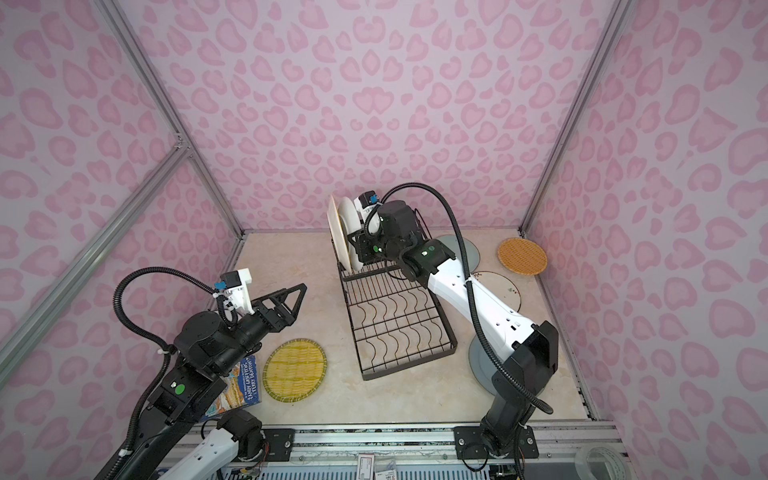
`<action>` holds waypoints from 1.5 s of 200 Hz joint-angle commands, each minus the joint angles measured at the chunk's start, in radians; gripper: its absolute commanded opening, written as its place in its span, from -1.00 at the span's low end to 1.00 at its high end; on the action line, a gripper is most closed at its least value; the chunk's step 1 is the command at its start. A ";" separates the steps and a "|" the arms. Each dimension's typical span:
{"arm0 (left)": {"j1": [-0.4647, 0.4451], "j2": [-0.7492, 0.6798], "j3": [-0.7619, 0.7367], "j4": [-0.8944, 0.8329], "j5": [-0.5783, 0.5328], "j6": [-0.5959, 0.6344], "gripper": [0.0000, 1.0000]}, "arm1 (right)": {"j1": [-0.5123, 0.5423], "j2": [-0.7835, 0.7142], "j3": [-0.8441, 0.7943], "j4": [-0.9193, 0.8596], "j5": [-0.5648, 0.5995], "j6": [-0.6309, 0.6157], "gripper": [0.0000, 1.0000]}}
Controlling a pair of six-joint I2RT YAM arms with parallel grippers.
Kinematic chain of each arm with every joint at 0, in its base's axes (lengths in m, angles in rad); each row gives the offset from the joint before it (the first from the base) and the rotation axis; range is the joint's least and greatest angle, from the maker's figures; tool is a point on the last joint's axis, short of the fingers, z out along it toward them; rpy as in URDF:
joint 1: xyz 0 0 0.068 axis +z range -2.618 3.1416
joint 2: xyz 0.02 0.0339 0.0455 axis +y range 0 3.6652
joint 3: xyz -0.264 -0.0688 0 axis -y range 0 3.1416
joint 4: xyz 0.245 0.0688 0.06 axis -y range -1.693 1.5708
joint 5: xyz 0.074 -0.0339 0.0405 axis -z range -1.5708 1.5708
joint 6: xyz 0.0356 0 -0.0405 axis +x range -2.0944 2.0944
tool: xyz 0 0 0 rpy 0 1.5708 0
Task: Load the plates into the dish rack
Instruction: 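Push the sunburst plate down into the rack slot and open the right gripper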
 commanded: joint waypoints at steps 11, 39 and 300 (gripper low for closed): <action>0.000 0.000 0.009 0.005 0.000 0.007 0.96 | 0.015 -0.008 0.020 -0.028 0.022 -0.027 -0.53; 0.000 -0.007 0.003 0.001 -0.002 0.007 0.96 | 0.021 -0.020 0.020 -0.021 0.022 -0.023 -0.79; -0.001 0.131 0.054 0.013 -0.007 -0.028 0.97 | -0.071 -0.054 -0.125 0.259 -0.096 0.177 -1.00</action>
